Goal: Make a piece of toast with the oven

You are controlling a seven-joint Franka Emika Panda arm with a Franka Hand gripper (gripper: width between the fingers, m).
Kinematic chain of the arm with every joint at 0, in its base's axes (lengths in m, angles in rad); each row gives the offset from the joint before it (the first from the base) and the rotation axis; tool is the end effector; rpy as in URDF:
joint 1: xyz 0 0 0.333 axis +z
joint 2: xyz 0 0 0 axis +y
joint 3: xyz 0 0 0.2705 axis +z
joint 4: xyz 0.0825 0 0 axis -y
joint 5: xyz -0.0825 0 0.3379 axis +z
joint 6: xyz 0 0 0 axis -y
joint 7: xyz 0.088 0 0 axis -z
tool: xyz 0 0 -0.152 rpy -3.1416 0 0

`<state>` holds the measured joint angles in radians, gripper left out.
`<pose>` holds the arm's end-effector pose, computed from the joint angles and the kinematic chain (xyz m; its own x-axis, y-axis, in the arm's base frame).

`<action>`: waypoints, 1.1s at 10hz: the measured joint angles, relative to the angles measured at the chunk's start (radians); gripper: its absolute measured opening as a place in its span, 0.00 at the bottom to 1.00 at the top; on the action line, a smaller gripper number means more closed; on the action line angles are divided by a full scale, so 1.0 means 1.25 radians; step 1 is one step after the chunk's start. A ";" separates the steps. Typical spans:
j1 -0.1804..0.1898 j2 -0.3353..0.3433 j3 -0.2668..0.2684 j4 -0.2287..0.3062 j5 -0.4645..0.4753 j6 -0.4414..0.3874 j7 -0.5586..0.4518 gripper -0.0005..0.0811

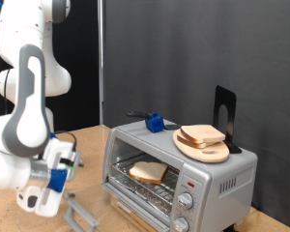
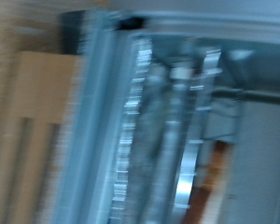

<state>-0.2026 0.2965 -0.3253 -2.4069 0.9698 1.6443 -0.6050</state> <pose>0.3527 -0.0792 0.1668 0.8158 -0.2059 -0.5405 -0.5778 -0.3301 -0.7464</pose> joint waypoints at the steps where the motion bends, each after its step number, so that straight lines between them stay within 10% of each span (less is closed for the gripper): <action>1: -0.005 -0.022 -0.008 -0.004 -0.003 -0.025 0.001 0.99; 11: 0.069 -0.304 0.101 -0.150 0.150 0.104 0.133 0.99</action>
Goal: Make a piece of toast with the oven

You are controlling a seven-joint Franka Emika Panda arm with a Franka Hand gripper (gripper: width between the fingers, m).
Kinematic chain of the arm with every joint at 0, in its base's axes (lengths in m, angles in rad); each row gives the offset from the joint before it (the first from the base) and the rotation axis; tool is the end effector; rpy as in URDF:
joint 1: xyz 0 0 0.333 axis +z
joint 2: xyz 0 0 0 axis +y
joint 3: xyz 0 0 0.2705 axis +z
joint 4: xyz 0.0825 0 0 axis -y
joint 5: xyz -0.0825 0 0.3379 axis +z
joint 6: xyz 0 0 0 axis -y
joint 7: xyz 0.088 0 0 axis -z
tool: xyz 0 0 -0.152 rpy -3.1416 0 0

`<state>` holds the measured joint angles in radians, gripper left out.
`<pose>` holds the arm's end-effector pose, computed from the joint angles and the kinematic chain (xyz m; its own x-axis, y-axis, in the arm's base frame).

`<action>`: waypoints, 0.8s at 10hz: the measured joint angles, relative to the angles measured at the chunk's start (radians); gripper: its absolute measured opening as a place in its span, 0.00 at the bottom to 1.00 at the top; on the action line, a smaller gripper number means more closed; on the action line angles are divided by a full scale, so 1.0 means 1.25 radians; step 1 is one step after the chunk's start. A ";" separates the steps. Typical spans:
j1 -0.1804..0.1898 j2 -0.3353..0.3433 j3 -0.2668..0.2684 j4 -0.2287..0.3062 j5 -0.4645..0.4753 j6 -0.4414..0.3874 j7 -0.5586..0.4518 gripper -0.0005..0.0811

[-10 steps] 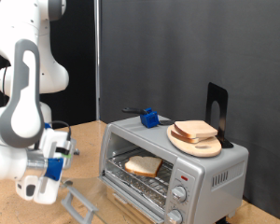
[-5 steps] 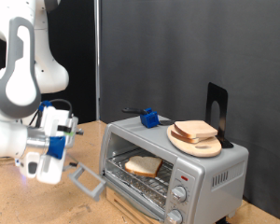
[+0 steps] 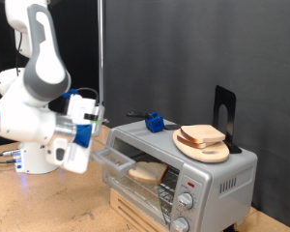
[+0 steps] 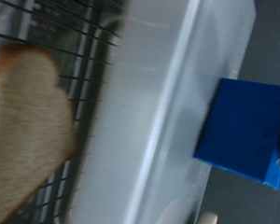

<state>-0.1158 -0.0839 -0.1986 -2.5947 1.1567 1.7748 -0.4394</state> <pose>0.3720 0.0067 0.2611 0.8556 -0.2664 -0.4439 -0.5099 -0.2863 -0.8112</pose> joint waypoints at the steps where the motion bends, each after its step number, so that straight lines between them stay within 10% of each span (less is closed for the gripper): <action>1: 0.013 -0.023 0.021 -0.014 0.016 0.019 0.017 0.99; 4: 0.024 -0.080 0.052 -0.053 0.014 0.044 0.070 0.99; 8: -0.054 -0.124 0.006 -0.064 -0.087 0.054 0.165 0.99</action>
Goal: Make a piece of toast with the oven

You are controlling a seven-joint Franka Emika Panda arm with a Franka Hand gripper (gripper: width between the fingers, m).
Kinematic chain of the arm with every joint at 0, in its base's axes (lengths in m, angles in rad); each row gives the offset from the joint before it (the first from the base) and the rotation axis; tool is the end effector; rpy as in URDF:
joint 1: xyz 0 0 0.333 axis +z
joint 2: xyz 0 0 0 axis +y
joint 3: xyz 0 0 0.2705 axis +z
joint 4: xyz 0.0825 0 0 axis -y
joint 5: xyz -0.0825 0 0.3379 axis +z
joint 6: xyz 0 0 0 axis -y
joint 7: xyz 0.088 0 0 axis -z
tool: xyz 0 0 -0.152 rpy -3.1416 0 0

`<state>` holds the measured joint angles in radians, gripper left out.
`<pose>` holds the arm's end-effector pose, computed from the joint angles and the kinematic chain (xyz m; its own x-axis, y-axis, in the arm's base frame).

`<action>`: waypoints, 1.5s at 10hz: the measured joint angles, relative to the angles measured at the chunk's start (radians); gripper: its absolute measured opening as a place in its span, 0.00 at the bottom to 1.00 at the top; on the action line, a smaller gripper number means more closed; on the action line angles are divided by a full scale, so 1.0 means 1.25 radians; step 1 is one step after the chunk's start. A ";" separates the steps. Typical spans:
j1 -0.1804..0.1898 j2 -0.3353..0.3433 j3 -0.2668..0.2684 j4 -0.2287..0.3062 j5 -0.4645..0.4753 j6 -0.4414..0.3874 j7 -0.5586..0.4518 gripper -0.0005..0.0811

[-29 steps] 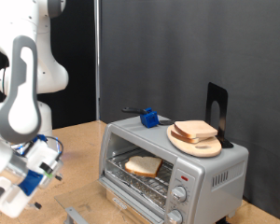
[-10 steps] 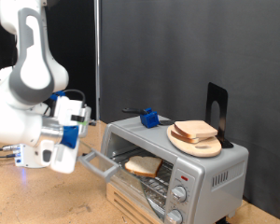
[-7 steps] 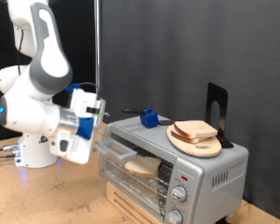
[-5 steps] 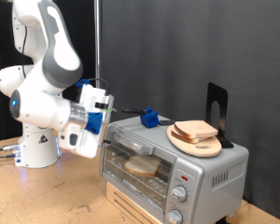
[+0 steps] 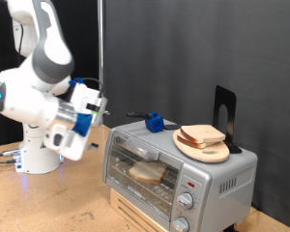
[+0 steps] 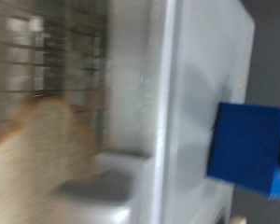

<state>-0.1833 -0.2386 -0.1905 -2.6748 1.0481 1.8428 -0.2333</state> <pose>0.3495 -0.0183 0.2796 0.7679 -0.3914 -0.5071 -0.6277 -0.3021 -0.7175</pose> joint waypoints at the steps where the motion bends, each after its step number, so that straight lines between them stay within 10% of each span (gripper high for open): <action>1: -0.019 -0.005 -0.014 0.003 -0.004 0.012 0.003 0.99; 4: -0.030 0.000 -0.028 0.013 -0.005 -0.034 -0.001 0.99; 7: -0.031 0.068 -0.056 0.116 0.007 -0.137 -0.002 0.99; 15: -0.023 0.197 -0.013 0.247 0.180 -0.004 0.043 0.99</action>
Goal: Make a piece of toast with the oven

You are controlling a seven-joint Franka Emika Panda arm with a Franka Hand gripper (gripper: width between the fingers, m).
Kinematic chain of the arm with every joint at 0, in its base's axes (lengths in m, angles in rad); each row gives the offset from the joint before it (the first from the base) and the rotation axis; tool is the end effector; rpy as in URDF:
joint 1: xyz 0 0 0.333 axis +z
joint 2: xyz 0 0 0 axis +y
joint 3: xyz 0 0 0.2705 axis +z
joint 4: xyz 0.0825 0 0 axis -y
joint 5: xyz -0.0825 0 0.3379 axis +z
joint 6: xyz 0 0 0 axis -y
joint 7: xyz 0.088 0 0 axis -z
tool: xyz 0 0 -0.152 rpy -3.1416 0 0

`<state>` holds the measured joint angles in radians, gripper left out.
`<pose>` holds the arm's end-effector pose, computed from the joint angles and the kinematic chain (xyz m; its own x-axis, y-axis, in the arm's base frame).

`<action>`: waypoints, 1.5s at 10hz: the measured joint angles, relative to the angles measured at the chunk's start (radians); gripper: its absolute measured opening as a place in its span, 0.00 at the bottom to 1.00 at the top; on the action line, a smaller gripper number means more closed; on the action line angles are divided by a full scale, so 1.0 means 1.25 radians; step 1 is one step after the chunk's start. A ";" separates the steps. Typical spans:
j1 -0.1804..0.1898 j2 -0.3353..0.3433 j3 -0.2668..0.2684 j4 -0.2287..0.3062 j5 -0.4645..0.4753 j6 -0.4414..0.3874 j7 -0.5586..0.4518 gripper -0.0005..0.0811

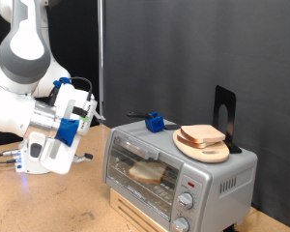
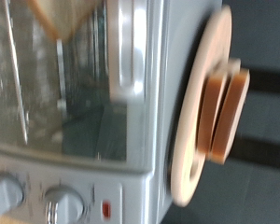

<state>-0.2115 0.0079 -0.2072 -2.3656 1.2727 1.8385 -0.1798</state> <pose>0.4495 -0.0711 0.3019 0.6848 -0.5204 -0.5101 -0.6357 -0.0843 -0.7674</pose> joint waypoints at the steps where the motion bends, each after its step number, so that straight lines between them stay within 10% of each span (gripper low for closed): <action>1: 0.006 0.017 0.014 0.018 0.045 0.031 0.017 0.99; 6: 0.031 0.130 0.065 0.136 0.248 0.188 0.027 0.99; 11: 0.015 0.196 0.052 0.224 -0.048 -0.012 0.102 0.99; 15: 0.011 0.270 0.052 0.304 -0.092 -0.076 0.138 0.99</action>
<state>-0.1978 0.3454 -0.1420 -1.9860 1.1583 1.7431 -0.0072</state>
